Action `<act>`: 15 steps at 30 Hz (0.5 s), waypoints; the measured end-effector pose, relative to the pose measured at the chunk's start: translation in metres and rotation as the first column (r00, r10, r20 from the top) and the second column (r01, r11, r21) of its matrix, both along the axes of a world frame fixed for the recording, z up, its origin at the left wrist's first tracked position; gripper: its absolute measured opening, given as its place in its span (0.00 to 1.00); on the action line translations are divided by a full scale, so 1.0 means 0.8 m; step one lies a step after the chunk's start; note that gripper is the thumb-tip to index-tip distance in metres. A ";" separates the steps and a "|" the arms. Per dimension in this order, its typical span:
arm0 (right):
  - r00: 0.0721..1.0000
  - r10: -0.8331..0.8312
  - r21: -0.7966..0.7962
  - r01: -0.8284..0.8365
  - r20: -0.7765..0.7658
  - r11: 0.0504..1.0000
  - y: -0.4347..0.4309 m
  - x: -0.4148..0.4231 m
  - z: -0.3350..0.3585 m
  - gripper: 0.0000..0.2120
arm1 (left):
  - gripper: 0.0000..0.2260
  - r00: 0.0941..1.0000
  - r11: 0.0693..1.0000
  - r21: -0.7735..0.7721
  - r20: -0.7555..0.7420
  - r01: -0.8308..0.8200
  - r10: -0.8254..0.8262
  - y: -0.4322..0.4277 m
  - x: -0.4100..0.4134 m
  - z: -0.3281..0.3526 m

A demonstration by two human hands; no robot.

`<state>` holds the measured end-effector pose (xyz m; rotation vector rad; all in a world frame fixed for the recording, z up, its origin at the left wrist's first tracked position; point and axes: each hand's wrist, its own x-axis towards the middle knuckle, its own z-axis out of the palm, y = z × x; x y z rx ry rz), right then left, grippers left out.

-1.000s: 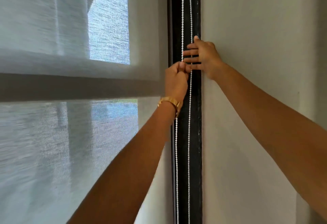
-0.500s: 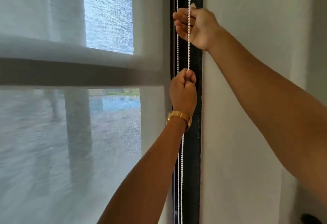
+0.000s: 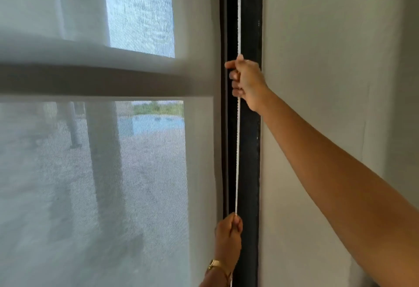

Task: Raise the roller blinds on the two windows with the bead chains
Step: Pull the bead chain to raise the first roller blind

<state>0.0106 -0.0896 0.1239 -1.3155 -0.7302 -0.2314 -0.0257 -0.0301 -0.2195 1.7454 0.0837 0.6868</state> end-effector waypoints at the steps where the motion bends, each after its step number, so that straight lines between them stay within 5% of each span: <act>1: 0.994 -0.093 0.015 0.092 0.061 0.996 0.004 0.004 -0.021 0.17 | 0.22 0.999 1.000 0.015 -0.040 0.015 -0.015 0.004 -0.003 -0.014; 3: 0.958 -0.227 0.142 0.203 0.176 0.969 0.012 0.011 -0.062 0.18 | 0.17 0.990 0.997 0.018 -0.117 0.076 -0.073 0.010 -0.008 -0.020; 7: 0.956 -0.206 0.322 0.132 0.207 0.937 0.020 0.003 -0.089 0.17 | 0.13 0.937 0.955 -0.016 -0.191 0.296 -0.294 0.019 0.007 0.010; 15: 0.915 -0.307 0.296 0.226 0.262 0.928 0.020 0.001 -0.157 0.15 | 0.20 0.924 0.949 -0.134 0.301 0.285 -0.235 0.023 0.023 0.205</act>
